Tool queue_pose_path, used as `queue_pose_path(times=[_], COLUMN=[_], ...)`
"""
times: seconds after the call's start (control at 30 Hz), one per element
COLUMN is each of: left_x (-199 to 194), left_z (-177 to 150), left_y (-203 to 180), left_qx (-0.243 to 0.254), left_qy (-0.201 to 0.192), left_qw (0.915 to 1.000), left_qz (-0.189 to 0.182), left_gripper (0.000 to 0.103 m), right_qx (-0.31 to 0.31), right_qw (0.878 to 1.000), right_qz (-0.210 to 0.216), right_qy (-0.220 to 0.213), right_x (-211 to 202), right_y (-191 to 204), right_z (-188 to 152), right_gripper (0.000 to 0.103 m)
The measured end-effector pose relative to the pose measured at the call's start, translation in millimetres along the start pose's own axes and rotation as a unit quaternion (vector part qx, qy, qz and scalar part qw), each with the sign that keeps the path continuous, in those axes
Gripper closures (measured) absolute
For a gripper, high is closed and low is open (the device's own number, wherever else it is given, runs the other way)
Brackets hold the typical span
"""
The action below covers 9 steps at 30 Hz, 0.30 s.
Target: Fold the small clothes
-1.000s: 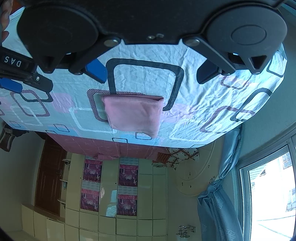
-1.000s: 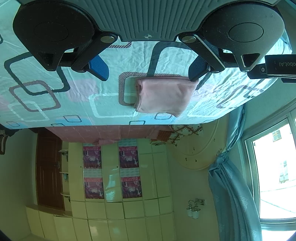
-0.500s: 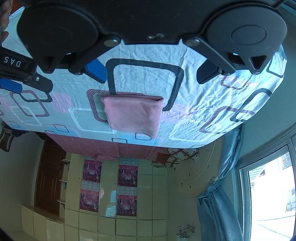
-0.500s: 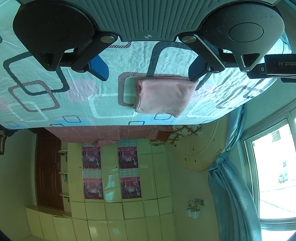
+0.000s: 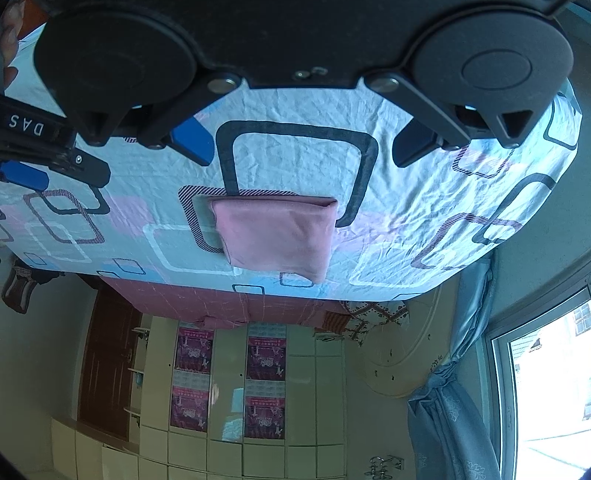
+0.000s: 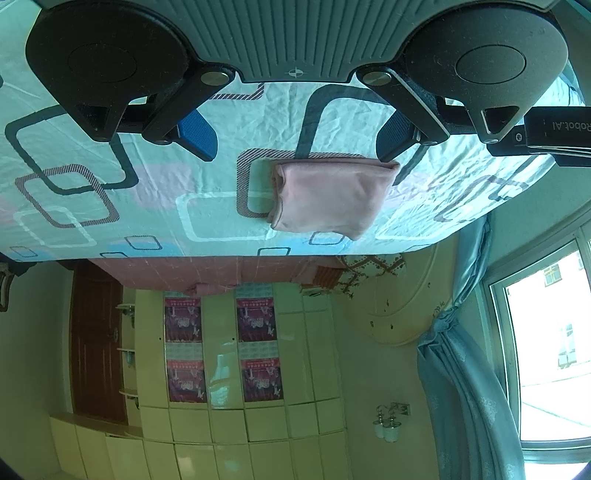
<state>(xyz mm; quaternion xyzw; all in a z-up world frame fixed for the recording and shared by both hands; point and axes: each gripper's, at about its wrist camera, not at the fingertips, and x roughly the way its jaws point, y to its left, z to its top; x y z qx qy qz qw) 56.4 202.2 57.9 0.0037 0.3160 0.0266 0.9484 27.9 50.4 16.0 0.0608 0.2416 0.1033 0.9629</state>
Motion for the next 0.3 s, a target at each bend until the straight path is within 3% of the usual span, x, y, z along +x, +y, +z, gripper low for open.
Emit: queue_pose_path(times=[0.3], left_x=[26], left_z=[7], left_y=[-9], left_qx=[0.015], left_qy=[-0.018], left_qw=[0.9997], left_qz=[-0.005], left_gripper=[0.007], right_qx=[0.012], right_qw=[1.0], right_qz=[-0.016], right_qy=[0.012], right_x=[18], right_y=[-16], right_z=[0], right_gripper=[0.011])
